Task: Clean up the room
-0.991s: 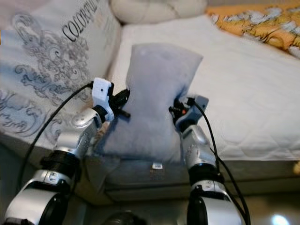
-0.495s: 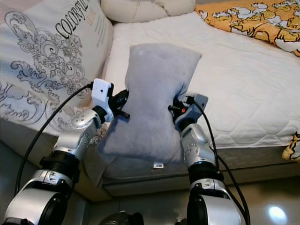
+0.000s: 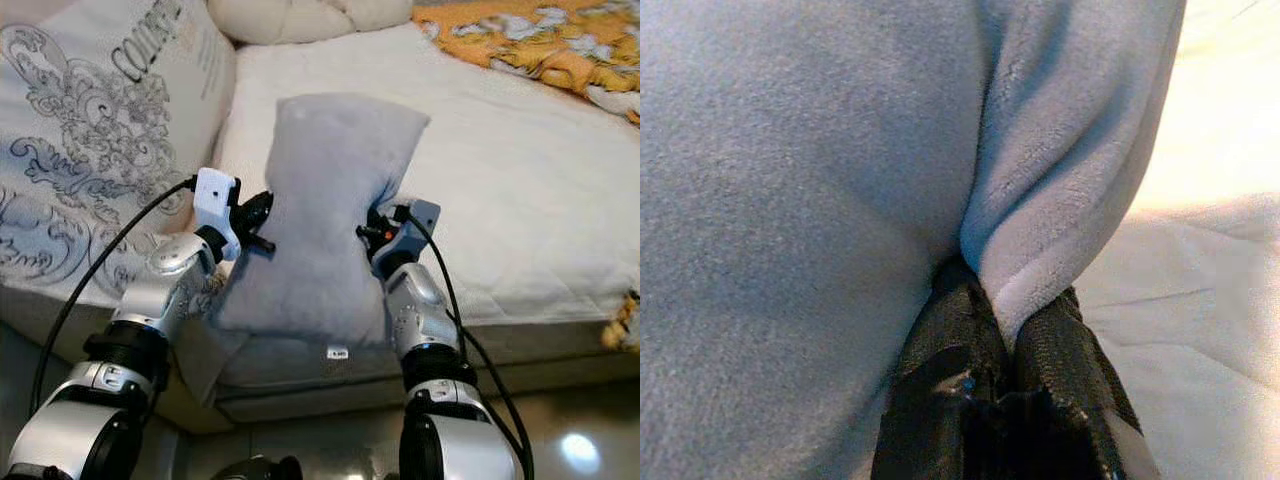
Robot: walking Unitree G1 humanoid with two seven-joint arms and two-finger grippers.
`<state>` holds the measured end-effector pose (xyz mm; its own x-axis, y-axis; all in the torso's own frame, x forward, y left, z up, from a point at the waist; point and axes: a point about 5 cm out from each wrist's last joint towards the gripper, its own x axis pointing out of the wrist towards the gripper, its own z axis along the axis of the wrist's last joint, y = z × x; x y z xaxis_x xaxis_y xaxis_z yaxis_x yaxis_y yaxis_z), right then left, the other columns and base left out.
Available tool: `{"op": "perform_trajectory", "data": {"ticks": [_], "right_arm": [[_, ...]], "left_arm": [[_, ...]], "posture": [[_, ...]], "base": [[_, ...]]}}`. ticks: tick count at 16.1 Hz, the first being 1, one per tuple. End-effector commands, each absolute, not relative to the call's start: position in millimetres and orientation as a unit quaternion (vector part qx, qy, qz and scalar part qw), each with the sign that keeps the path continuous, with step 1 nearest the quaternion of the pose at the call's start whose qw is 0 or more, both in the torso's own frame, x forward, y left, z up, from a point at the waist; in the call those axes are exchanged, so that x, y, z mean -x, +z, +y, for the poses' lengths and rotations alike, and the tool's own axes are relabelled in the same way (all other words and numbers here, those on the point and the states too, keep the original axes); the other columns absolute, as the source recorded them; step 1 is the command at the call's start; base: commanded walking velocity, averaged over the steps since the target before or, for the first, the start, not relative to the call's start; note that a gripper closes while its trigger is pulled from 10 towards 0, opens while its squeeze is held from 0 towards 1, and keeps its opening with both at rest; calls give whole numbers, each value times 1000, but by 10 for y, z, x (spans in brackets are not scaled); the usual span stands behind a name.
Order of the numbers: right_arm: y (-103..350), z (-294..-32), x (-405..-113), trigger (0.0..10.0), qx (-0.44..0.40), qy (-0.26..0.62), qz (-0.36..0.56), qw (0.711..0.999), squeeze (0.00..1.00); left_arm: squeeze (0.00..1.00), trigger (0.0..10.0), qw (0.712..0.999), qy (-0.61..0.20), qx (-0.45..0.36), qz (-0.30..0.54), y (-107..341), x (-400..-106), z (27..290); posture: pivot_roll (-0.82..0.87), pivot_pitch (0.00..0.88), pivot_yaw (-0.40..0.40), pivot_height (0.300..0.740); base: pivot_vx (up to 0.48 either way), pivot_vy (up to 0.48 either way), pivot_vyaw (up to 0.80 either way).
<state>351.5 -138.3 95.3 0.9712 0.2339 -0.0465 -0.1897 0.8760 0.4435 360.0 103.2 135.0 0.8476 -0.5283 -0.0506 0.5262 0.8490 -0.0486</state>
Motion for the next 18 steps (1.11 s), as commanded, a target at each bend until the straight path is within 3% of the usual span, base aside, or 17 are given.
{"op": "perform_trajectory", "data": {"ticks": [1, 7, 14, 18], "right_arm": [[1085, -1237, -3571, 10000, -219, 139, 26, 965, 0], [1082, -1180, -3565, 10000, -202, 160, 28, 966, 0], [1078, -1157, -3568, 10000, -199, 163, 28, 966, 0], [1071, -1191, -3565, 10000, -207, 151, 26, 966, 0]], "left_arm": [[0, 10000, 961, -276, 9, 14, 1442, -3637, 1026], [0, 10000, 964, -266, 7, 17, 1432, -3643, 1069], [0, 10000, 965, -263, 6, 19, 1425, -3645, 1079], [0, 10000, 963, -268, 7, 19, 1426, -3649, 1051]], "posture": [[12, 0, 129, 740], [20, 0, 126, 740], [21, 0, 126, 740], [13, 0, 135, 740]], "base": [[281, 0, 0], [279, 0, 0], [282, 0, 783], [281, 0, 0]]}}
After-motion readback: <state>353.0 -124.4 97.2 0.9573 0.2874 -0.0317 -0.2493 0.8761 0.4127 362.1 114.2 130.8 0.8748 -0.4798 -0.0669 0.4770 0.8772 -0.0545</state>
